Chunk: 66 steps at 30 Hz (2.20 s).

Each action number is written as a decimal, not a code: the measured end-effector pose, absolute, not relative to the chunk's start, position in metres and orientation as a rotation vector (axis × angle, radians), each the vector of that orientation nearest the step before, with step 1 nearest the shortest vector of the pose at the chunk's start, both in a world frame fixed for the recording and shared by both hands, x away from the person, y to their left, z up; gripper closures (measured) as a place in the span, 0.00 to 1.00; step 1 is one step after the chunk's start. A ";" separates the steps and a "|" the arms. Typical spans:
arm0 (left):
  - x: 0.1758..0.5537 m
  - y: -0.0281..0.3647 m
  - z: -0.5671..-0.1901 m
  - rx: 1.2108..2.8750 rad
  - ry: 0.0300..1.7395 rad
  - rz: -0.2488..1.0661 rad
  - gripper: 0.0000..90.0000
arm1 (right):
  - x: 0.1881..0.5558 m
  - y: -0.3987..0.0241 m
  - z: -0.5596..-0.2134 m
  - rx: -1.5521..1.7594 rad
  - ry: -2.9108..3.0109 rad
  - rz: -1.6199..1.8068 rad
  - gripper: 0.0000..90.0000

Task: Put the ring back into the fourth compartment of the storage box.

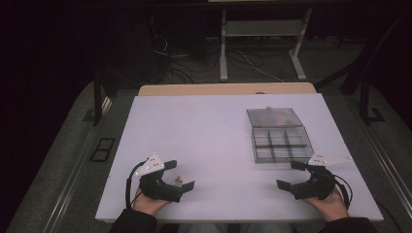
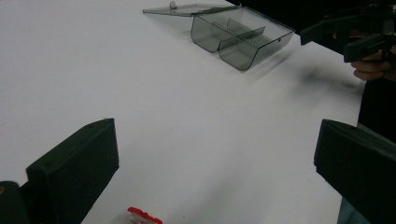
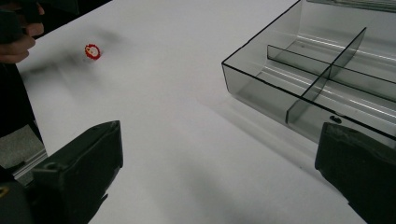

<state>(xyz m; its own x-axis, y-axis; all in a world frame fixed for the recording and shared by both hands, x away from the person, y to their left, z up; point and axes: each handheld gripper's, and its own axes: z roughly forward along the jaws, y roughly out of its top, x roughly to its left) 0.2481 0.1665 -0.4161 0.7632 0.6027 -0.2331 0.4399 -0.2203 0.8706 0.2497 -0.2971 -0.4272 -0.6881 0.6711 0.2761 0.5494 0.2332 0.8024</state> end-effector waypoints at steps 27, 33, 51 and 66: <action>0.266 0.182 -0.404 1.965 0.854 0.187 0.00 | 0.249 -0.296 -0.427 1.170 2.372 1.443 0.00; 0.272 0.182 -0.405 2.000 0.858 0.176 0.00 | 0.249 -0.296 -0.427 1.165 2.375 1.440 0.00; 0.278 0.174 -0.414 2.138 0.849 0.123 0.00 | 0.248 -0.295 -0.428 1.157 2.387 1.429 0.00; 0.282 0.168 -0.425 2.309 0.804 0.084 0.00 | 0.248 -0.294 -0.428 1.157 2.397 1.423 0.00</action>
